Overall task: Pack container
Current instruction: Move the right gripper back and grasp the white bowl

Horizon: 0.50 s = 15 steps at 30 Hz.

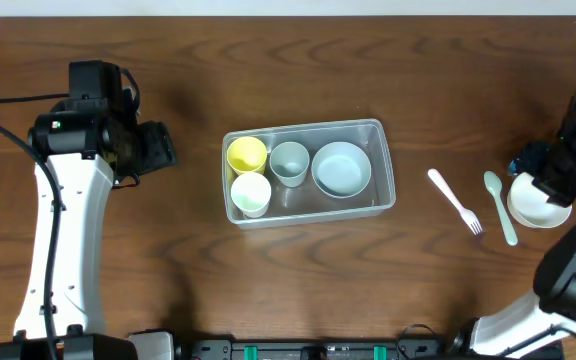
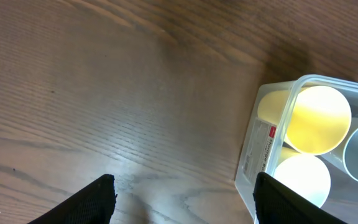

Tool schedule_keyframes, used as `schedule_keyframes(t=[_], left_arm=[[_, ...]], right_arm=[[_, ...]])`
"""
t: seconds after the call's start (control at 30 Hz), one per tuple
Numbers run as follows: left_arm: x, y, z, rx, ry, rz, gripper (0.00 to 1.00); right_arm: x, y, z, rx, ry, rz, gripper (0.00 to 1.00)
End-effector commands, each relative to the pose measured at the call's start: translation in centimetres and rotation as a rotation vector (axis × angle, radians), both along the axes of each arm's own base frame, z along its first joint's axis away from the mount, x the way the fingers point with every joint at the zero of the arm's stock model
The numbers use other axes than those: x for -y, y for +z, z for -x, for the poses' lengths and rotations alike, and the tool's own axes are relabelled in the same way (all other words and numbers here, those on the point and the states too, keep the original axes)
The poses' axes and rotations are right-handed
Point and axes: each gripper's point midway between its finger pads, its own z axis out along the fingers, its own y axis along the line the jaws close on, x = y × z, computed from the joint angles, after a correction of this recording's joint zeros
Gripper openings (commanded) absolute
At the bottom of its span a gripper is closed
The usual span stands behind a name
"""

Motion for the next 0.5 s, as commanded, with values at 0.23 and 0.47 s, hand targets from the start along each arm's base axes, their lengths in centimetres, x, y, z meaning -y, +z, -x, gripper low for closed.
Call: schedule_keyframes(t=[0.23,0.47], left_arm=[[0.0,-0.2,0.1,-0.006,0.011,0.013,0.72],[0.0,-0.2,0.1,-0.006,0.011,0.013,0.72]], right_arm=[[-1.7,-5.1,-0.4,-0.069,0.028,-0.142,0.72],[-1.8,-5.1,-0.3,-0.072,0.03,-0.147,0.28]])
